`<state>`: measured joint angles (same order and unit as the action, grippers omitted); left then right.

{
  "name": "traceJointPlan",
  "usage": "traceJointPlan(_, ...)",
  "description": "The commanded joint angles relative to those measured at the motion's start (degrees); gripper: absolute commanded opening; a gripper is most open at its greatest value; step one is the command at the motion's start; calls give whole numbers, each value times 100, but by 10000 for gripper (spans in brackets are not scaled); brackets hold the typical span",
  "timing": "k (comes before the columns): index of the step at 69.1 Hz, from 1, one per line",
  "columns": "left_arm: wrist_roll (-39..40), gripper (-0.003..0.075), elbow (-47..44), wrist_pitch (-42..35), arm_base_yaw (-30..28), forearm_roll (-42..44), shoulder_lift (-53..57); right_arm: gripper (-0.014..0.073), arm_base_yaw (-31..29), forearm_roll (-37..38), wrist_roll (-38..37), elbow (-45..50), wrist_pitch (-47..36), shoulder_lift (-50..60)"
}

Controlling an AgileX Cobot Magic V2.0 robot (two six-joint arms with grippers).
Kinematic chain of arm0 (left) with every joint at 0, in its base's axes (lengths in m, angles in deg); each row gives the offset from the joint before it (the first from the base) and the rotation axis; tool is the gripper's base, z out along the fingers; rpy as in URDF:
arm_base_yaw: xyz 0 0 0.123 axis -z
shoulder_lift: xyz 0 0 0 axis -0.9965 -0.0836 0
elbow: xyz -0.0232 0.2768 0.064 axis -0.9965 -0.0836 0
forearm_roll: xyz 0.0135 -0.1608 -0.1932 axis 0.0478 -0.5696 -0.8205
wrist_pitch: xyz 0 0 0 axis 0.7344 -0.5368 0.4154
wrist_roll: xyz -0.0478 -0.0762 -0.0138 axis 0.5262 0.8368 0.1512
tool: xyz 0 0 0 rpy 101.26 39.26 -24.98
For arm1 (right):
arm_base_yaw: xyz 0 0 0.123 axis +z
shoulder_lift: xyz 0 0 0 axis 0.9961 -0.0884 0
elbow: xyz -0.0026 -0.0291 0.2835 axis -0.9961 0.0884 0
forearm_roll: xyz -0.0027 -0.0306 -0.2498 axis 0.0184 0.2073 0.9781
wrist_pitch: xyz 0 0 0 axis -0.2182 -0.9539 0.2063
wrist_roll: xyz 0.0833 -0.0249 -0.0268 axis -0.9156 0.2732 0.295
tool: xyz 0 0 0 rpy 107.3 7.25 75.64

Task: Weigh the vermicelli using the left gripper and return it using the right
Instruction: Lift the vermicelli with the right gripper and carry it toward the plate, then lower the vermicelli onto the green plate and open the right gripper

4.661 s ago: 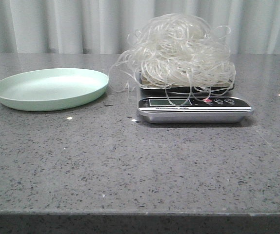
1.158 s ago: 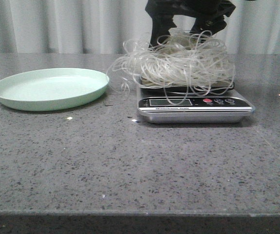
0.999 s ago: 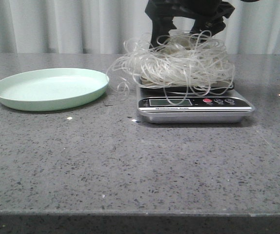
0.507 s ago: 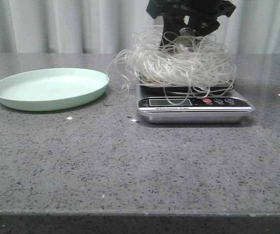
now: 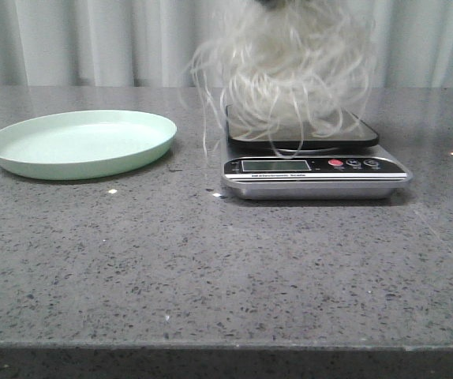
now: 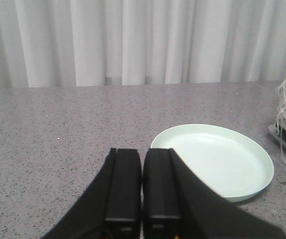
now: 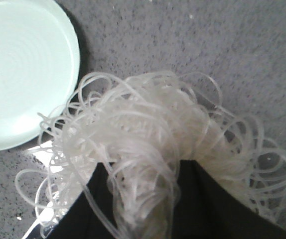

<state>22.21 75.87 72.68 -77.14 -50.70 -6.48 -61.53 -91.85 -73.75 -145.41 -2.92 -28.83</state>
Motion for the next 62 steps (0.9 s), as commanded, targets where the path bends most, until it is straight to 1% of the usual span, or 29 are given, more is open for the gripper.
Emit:
traceJointPlan(1, 51, 137, 152, -485, -1, -60, -56, 153, 15, -261, 17, -664, -109, 313)
traceJointPlan(16, 51, 137, 152, -485, -1, -60, -56, 153, 104, -1007, 17, -1103, -328, 301)
traceJointPlan(27, 51, 137, 152, -485, -1, -60, -56, 153, 407, -1460, 17, -1103, -913, 225)
traceJointPlan(47, 51, 137, 152, -493, -1, -60, -56, 153, 1172, -1491, 17, -1098, -1954, -382)
traceJointPlan(62, 51, 137, 152, -493, -1, -60, -56, 153, 1370, -1491, 17, -1098, -2078, -1023)
